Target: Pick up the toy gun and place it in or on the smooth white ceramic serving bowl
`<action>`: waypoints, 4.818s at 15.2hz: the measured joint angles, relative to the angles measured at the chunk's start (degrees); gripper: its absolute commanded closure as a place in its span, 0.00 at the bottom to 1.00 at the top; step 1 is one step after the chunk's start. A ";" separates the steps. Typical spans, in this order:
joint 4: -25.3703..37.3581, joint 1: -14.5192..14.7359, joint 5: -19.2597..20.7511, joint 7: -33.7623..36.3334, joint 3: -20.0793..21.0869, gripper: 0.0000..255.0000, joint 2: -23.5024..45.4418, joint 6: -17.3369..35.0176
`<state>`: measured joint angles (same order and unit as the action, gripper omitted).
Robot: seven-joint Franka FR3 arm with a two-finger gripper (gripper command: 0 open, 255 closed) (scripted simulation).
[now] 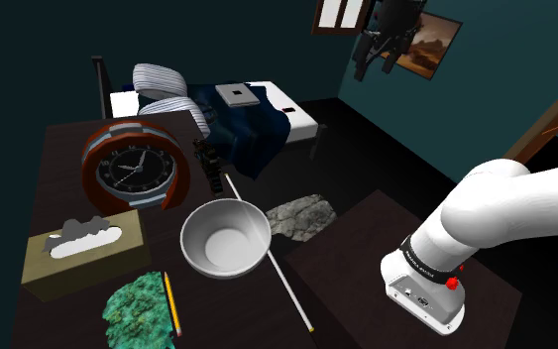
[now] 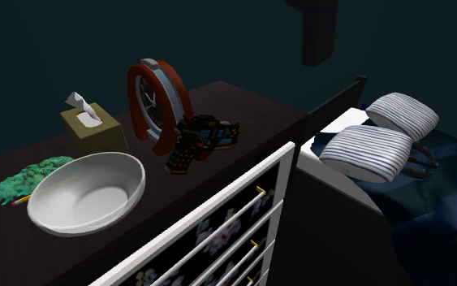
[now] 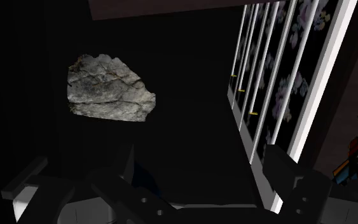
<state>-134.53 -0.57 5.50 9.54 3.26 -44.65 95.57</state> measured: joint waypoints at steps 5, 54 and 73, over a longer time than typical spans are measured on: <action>-0.13 0.73 -1.46 2.53 1.97 0.00 3.98 3.61; 37.36 10.98 6.91 31.45 15.85 1.00 71.80 29.13; 40.67 10.60 5.41 30.33 16.60 1.00 68.75 22.94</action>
<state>-93.86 10.04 10.91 39.87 19.85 24.10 118.51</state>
